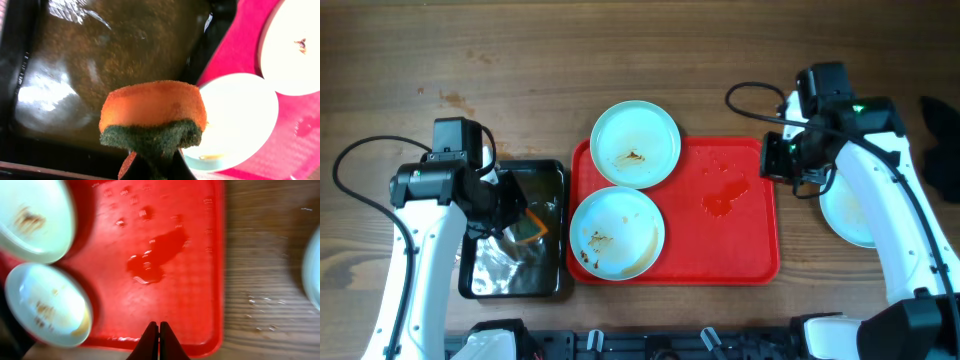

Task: Clean dirty plates on tray and stack at the side
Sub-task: 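Reach the right gripper to the lower-left plate and grasp its rim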

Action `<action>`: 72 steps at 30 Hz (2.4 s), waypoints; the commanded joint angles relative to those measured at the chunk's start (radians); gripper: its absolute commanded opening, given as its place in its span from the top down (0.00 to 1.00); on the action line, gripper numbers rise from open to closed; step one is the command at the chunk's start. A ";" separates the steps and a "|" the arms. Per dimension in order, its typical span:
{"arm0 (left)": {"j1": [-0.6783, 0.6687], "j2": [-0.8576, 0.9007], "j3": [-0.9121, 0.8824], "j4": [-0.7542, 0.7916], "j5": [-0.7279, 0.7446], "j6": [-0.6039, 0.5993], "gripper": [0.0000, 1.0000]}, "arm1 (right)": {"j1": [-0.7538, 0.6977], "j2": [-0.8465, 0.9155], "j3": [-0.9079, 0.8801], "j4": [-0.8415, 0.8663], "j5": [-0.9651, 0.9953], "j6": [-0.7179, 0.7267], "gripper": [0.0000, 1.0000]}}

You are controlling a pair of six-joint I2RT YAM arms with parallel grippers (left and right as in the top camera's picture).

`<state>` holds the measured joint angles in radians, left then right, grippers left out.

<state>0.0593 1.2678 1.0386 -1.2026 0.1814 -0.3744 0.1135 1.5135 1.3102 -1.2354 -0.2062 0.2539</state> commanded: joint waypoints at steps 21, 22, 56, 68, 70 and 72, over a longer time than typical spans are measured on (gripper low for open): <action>-0.261 -0.017 0.005 0.088 0.088 0.023 0.96 | 0.566 0.230 -0.370 0.614 -0.243 0.223 0.52; -0.261 -0.017 0.005 0.086 0.089 0.023 0.96 | 0.566 0.230 -0.370 0.626 -0.238 0.238 0.53; -0.261 -0.017 0.005 0.032 0.089 0.030 0.96 | 0.581 0.299 -0.370 0.735 -0.142 0.505 0.80; -0.266 -0.017 0.005 0.043 0.092 0.030 0.96 | 0.580 0.299 -0.370 0.722 -0.079 0.558 0.96; -0.278 -0.017 0.005 0.050 0.092 0.030 0.96 | 0.579 0.298 -0.370 0.697 -0.035 0.552 0.95; -0.295 -0.017 0.005 0.061 0.092 0.030 0.96 | 0.579 0.292 -0.370 0.676 -0.003 0.530 0.96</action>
<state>-0.2085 1.2640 1.0382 -1.1564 0.2569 -0.3458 0.6914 1.7859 0.9482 -0.5209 -0.3382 0.7891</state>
